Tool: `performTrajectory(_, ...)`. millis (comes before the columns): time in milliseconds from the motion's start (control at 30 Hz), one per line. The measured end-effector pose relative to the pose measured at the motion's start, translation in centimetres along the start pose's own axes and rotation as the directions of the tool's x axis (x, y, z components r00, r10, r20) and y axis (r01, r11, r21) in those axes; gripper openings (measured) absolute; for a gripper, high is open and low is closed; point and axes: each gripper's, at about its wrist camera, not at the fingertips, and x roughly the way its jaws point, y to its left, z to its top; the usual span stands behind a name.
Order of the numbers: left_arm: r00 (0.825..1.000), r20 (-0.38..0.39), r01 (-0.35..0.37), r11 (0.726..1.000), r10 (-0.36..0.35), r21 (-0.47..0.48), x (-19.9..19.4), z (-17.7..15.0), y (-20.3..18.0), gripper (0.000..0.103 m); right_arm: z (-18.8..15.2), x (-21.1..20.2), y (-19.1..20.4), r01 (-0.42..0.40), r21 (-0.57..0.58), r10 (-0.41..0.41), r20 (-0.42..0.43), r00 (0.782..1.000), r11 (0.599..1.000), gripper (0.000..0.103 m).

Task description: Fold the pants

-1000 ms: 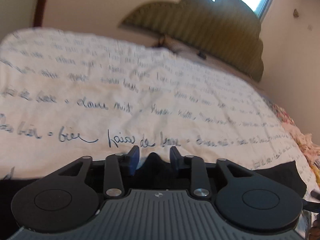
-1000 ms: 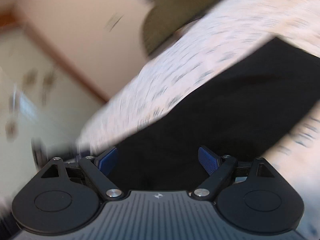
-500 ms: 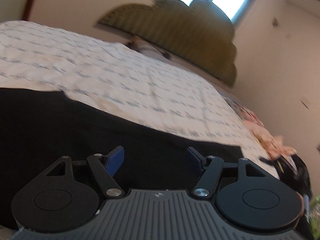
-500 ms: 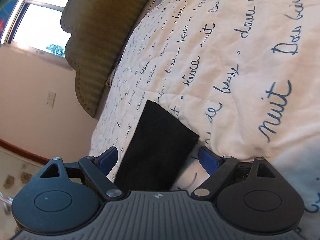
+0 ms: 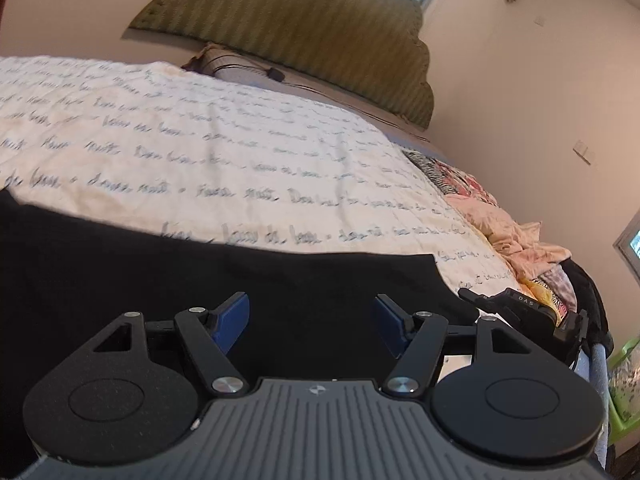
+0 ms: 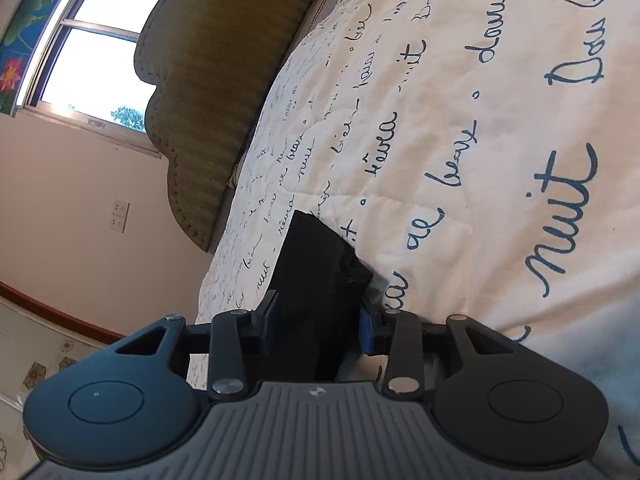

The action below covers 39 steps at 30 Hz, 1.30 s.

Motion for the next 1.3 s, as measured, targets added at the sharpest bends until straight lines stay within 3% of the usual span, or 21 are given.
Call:
performTrajectory(133, 0.998, 0.021, 0.062, 0.998, -0.062, 0.02, 2.2, 1.1, -2.8, 0.075, 0.2, 0.7, 0.1, 0.013, 0.03, -0.014, 0.027, 1.0, 0.999, 0.042)
performTrajectory(233, 0.995, -0.01, 0.097, 0.995, -0.096, 0.018, 4.1, 1.2, -4.7, 0.076, 0.2, 1.4, 1.0, 0.023, -0.001, -0.023, 0.051, 0.998, 1.0, 0.043)
performTrajectory(267, 0.995, -0.023, 0.102, 0.995, -0.102, 0.021, 4.6, 1.1, -5.3, 0.076, 0.1, 1.7, 1.4, 0.04, -0.034, -0.037, 0.06, 0.998, 0.999, 0.022)
performTrajectory(300, 0.994, -0.036, 0.109, 0.994, -0.108, 0.026, 5.2, 1.0, -5.8, 0.076, 0.0, 2.1, 1.7, 0.079, -0.084, -0.074, 0.061, 0.995, 0.993, 0.009)
performTrajectory(333, 0.992, -0.048, 0.115, 0.993, -0.113, 0.034, 5.6, 0.9, -6.2, 0.076, -0.2, 2.3, 1.7, 0.116, -0.12, -0.109, 0.063, 0.992, 0.986, 0.008)
performTrajectory(400, 0.989, -0.083, 0.126, 0.99, -0.121, 0.062, 6.7, 1.3, -7.0, 0.076, -0.4, 2.1, 1.8, 0.115, -0.165, -0.105, 0.067, 0.992, 0.98, 0.008)
performTrajectory(467, 0.985, -0.125, 0.131, 0.988, -0.12, 0.081, 8.1, 2.4, -8.0, 0.076, -1.0, 1.6, 3.5, 0.144, -0.302, -0.118, 0.103, 0.988, 0.943, 0.008)
performTrajectory(533, 0.978, -0.165, 0.141, 0.987, -0.126, 0.082, 10.2, 4.1, -9.6, 0.076, -2.7, 1.5, 6.3, 0.224, -0.527, -0.155, 0.173, 0.973, 0.82, 0.008)
performTrajectory(600, 0.966, -0.219, 0.155, 0.986, -0.138, 0.062, 12.9, 5.7, -11.3, 0.076, -5.7, 1.9, 8.8, 0.298, -0.733, -0.156, 0.258, 0.954, 0.611, 0.008)
performTrajectory(667, 0.943, -0.295, 0.17, 0.985, -0.154, 0.03, 16.3, 6.6, -12.9, 0.077, -7.7, 2.5, 9.8, 0.311, -0.819, -0.151, 0.273, 0.95, 0.482, 0.008)
performTrajectory(767, 0.904, -0.402, 0.171, 0.985, -0.144, 0.033, 21.0, 6.3, -14.9, 0.077, -9.4, 3.5, 9.9, 0.316, -0.872, -0.162, 0.274, 0.948, 0.375, 0.008)
performTrajectory(900, 0.884, -0.463, 0.131, 0.984, -0.063, 0.117, 25.2, 4.6, -16.6, 0.075, -10.8, 3.7, 10.1, 0.319, -0.901, -0.157, 0.284, 0.946, 0.293, 0.008)
performTrajectory(967, 0.882, -0.47, 0.108, 0.984, -0.029, 0.143, 26.5, 4.0, -16.8, 0.07, -11.2, 4.0, 10.2, 0.318, -0.909, -0.162, 0.283, 0.945, 0.269, 0.008)
performTrajectory(1067, 0.89, -0.456, 0.081, 0.986, -0.007, 0.142, 27.2, 3.5, -16.1, 0.046, -10.9, 4.3, 10.2, 0.313, -0.908, -0.177, 0.272, 0.946, 0.28, 0.01)
performTrajectory(1100, 0.889, -0.458, 0.076, 0.987, -0.002, 0.143, 27.4, 3.4, -15.8, 0.034, -10.7, 4.5, 10.3, 0.311, -0.906, -0.186, 0.266, 0.946, 0.286, 0.01)
performTrajectory(1133, 0.889, -0.458, 0.067, 0.988, 0.005, 0.142, 27.4, 3.3, -15.5, 0.031, -10.7, 4.6, 10.3, 0.307, -0.906, -0.197, 0.258, 0.946, 0.29, 0.013)
performTrajectory(1200, 0.892, -0.451, 0.066, 0.99, -0.002, 0.126, 27.4, 3.4, -14.9, 0.026, -10.6, 4.6, 10.3, 0.281, -0.912, -0.187, 0.233, 0.955, 0.3, 0.025)
performTrajectory(1267, 0.894, -0.449, 0.063, 0.993, -0.012, 0.098, 27.4, 3.6, -14.3, 0.024, -10.6, 3.4, 10.3, 0.259, -0.913, -0.111, 0.235, 0.966, 0.316, 0.053)
performTrajectory(1300, 0.891, -0.452, 0.064, 0.995, -0.025, 0.072, 27.4, 3.7, -13.8, 0.023, -10.5, 2.3, 10.1, 0.26, -0.902, -0.057, 0.256, 0.965, 0.343, 0.058)
